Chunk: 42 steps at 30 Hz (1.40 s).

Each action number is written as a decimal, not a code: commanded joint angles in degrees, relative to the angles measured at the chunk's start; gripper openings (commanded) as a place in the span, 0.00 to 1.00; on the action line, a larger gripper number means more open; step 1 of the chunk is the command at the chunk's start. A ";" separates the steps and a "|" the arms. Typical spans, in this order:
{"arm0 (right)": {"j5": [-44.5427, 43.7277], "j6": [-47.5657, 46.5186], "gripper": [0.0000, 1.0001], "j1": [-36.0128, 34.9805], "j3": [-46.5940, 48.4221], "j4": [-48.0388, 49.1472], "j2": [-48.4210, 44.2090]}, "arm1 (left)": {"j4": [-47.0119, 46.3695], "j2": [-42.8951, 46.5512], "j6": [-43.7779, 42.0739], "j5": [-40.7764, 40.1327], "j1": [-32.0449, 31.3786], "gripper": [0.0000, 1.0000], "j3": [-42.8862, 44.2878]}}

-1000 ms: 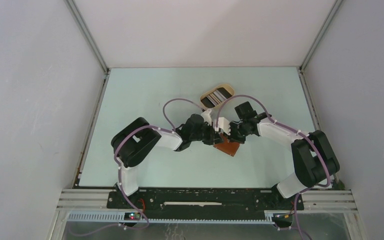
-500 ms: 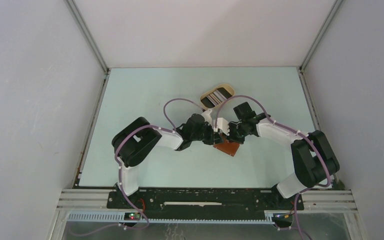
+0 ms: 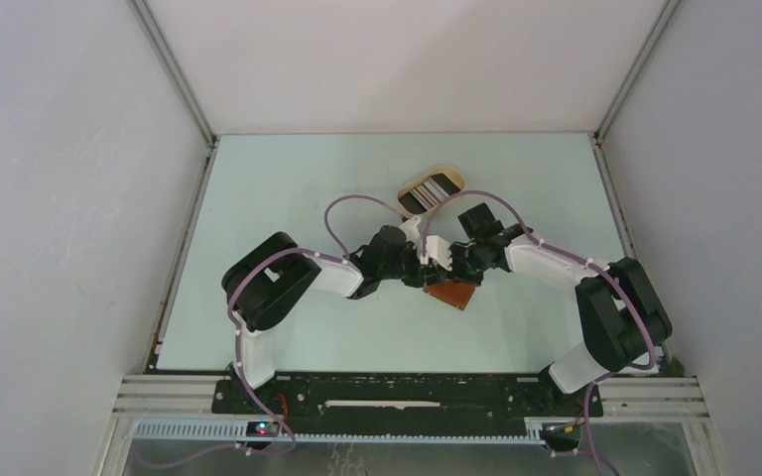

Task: Put the credit cards into the card holder
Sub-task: Close the card holder at the center of the board.

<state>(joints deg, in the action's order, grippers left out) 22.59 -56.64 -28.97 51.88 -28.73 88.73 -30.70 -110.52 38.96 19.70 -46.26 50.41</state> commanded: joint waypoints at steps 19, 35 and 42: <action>1.68 -3.29 0.00 -0.28 2.00 -3.88 1.68 | -13.23 3.83 2.62 -0.64 1.93 0.07 -6.20; 5.38 -4.49 0.00 3.20 1.99 -4.98 -2.23 | -19.66 4.28 4.38 -0.33 2.48 0.14 -9.00; 5.36 -6.66 0.00 3.53 1.95 -7.06 -0.24 | -19.58 4.17 4.26 -0.45 2.49 0.18 -9.02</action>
<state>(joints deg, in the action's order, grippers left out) 26.94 -61.52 -25.54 53.25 -33.76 88.62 -48.01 -108.75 43.13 19.68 -43.97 42.17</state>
